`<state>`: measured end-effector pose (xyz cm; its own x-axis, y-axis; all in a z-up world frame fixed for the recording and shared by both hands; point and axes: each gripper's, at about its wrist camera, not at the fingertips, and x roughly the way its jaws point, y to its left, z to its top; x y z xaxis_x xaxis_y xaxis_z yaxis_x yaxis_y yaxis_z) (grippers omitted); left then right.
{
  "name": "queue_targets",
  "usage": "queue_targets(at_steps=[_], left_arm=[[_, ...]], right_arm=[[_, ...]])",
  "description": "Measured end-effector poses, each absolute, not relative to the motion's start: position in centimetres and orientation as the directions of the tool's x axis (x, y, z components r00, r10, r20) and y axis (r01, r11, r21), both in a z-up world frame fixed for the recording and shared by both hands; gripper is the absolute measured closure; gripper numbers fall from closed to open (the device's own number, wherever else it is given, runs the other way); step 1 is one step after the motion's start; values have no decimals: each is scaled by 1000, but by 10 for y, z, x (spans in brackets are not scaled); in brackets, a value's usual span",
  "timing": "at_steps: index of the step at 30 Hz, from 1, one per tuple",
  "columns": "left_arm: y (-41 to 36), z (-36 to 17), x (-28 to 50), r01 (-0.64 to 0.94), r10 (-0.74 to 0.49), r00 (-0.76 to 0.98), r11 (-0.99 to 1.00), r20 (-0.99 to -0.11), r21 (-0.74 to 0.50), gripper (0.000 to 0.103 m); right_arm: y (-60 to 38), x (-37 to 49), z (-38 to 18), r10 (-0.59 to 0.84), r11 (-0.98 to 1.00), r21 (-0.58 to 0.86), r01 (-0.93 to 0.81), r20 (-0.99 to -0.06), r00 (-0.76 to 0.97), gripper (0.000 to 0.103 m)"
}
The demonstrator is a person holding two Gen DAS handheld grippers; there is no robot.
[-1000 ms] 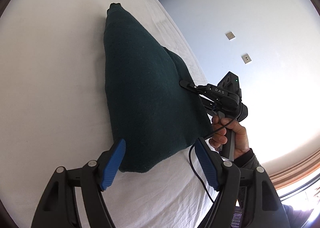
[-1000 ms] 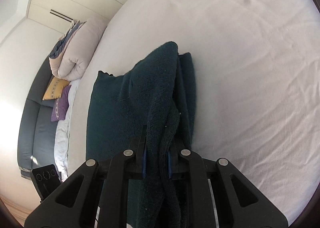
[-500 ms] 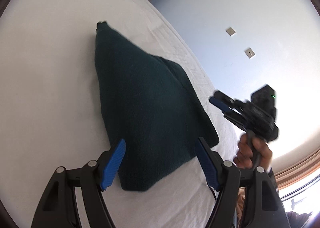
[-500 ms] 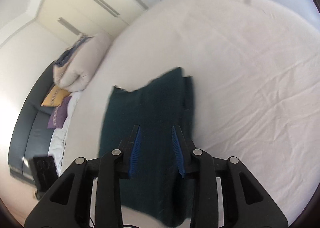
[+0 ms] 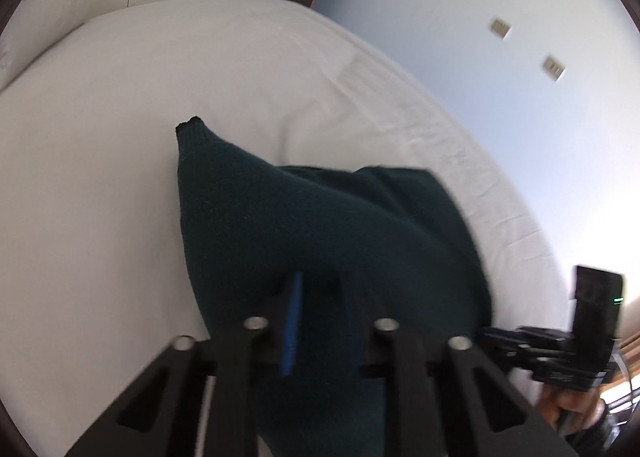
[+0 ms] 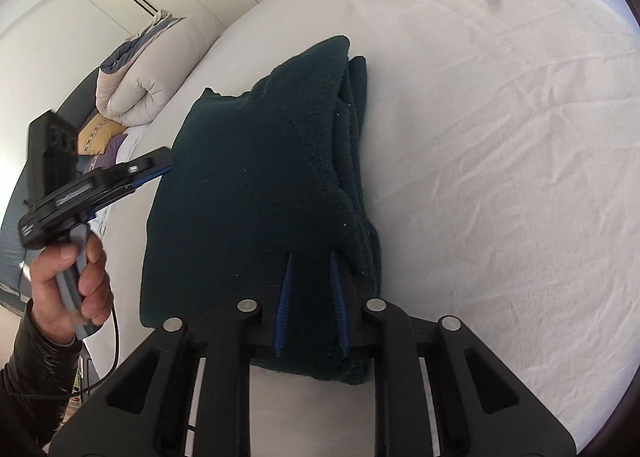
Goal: Fold small clothes
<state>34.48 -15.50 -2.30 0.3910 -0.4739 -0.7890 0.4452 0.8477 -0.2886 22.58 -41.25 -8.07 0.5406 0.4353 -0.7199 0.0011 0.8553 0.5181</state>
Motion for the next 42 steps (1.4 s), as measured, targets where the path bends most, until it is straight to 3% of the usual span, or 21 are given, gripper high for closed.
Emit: queue_targets(at_steps=[4,9,15,18,20,24,25,26,27,28,29,30,31,32,34,40,42], left_arm=[[-165,-42,346,445,-418,400,867,-815,-226,92],[-163,-53,346,431,-426,397,868,-813,-245,92],[-143,-25,336,397,-466,395,864,-791,-311,92],[-145,-26,316,440,-433,434,867,-790,-233,86],[-149,-35,307,471,-422,451,861,-786,-192,86],[-142,-28,305,468,-430,451,860,-783,-203,85],[-140,-22,304,462,-432,463,863,-774,-206,81],[-135,-14,301,451,-442,496,867,-747,-213,74],[-129,-6,297,437,-451,542,872,-709,-221,46],[-116,2,292,404,-451,604,884,-657,-235,10],[-104,5,288,367,-441,647,895,-622,-253,0],[-96,4,287,350,-446,664,895,-601,-278,0],[-90,0,291,339,-463,645,887,-608,-315,0],[-87,-9,298,321,-471,598,882,-648,-345,1],[-82,-25,307,300,-493,535,870,-686,-392,19],[-84,-73,330,190,-629,313,776,-712,-602,22],[-89,-76,332,200,-628,301,777,-717,-597,22]], right_arm=[[-432,221,-92,459,828,561,23,-700,548,103],[-436,228,-105,470,818,575,17,-685,557,103],[-406,213,-52,417,861,507,-34,-668,616,98],[-406,212,-50,413,869,493,-46,-670,617,98],[-403,219,-71,401,880,474,-8,-736,545,98],[-409,216,-63,407,878,478,-18,-726,554,98],[-412,215,-55,410,874,485,-23,-711,571,97],[-413,215,-51,405,875,483,-26,-701,587,95],[-418,213,-46,400,876,482,-29,-691,603,86],[-421,216,-41,402,872,489,-30,-680,613,65],[-425,220,-38,401,865,501,-17,-671,623,48],[-429,221,-36,391,861,509,1,-664,638,22],[-432,223,-33,390,855,518,6,-650,652,19],[-434,226,-30,401,852,523,-9,-641,655,19],[-436,238,-27,402,853,522,-18,-634,661,19],[-450,296,-61,525,743,667,57,-634,568,22],[-452,310,-74,541,724,685,80,-636,550,28]])
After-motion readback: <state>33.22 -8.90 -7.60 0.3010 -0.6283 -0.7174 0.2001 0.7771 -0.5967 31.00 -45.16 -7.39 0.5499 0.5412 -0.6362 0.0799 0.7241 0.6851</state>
